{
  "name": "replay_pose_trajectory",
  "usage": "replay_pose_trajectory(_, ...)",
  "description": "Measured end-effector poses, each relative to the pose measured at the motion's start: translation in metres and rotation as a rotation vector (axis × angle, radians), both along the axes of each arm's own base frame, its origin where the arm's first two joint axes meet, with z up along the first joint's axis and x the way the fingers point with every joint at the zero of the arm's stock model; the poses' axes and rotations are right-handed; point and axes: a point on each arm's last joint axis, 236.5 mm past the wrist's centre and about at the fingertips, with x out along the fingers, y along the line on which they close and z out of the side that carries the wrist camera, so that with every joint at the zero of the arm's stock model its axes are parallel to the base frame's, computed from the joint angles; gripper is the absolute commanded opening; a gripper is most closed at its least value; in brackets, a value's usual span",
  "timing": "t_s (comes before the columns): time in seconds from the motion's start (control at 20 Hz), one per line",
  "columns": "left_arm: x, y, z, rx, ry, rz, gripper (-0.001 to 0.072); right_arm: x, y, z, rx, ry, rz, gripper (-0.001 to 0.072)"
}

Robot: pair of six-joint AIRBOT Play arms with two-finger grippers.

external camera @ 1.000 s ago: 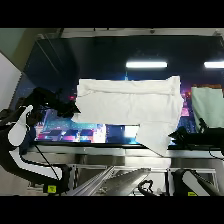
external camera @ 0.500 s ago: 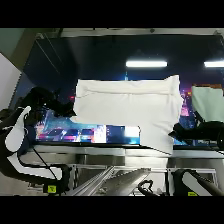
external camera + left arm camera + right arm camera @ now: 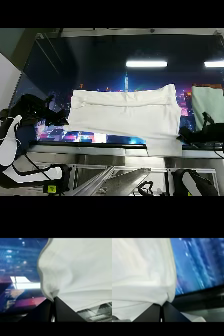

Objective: Fold the shirts.

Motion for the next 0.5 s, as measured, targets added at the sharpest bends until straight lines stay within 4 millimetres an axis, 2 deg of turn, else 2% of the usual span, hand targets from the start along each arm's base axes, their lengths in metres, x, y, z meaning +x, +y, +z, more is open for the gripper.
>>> replay_pose_trajectory(0.15,0.038,-0.002,0.022,0.037,-0.103,-0.012,0.0015,0.049,-0.010,0.019,-0.023,-0.113,0.022,0.0014)
replay_pose_trajectory(0.3,0.088,-0.007,0.047,0.070,-0.206,-0.020,0.0016,0.112,-0.016,0.035,-0.053,-0.213,0.061,0.0015)
replay_pose_trajectory(0.4,0.121,-0.011,0.058,0.084,-0.259,-0.020,0.0016,0.158,-0.018,0.044,-0.077,-0.282,0.086,0.0016)
replay_pose_trajectory(0.5,0.150,-0.017,0.059,0.091,-0.293,-0.025,0.0016,0.201,-0.016,0.051,-0.093,-0.338,0.110,0.0016)
